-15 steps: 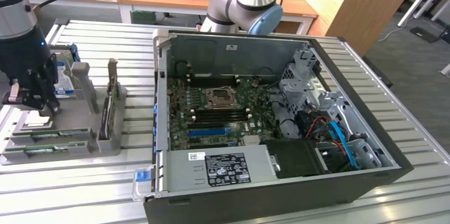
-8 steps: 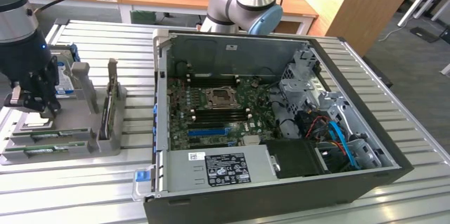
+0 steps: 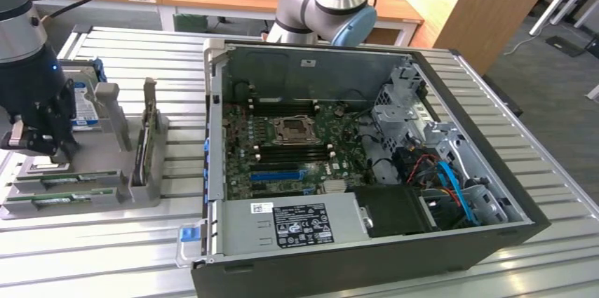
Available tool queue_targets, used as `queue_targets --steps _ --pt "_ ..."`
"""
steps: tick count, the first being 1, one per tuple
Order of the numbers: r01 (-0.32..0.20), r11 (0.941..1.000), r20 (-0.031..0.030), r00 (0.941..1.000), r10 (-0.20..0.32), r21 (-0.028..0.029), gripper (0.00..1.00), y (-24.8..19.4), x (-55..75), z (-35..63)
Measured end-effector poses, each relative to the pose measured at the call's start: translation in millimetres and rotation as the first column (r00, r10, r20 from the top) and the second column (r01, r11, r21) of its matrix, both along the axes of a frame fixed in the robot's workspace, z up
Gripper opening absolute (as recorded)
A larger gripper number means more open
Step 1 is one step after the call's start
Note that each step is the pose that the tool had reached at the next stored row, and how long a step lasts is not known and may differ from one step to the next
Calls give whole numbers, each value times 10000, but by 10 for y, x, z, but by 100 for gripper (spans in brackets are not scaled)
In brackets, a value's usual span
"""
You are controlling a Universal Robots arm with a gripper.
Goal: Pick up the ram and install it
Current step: 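Pick up the ram and move it above insertion slot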
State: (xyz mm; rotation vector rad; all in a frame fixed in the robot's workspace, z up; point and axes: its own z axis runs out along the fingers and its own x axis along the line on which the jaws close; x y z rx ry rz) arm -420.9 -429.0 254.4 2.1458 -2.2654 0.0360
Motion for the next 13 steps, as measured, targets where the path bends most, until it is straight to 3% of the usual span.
queue_targets --steps 11,13 --pt "0 10000 0 10000 0 14 30 -220 -1 0" --pt "-1 10000 0 10000 1 15 30 -229 -1 0"
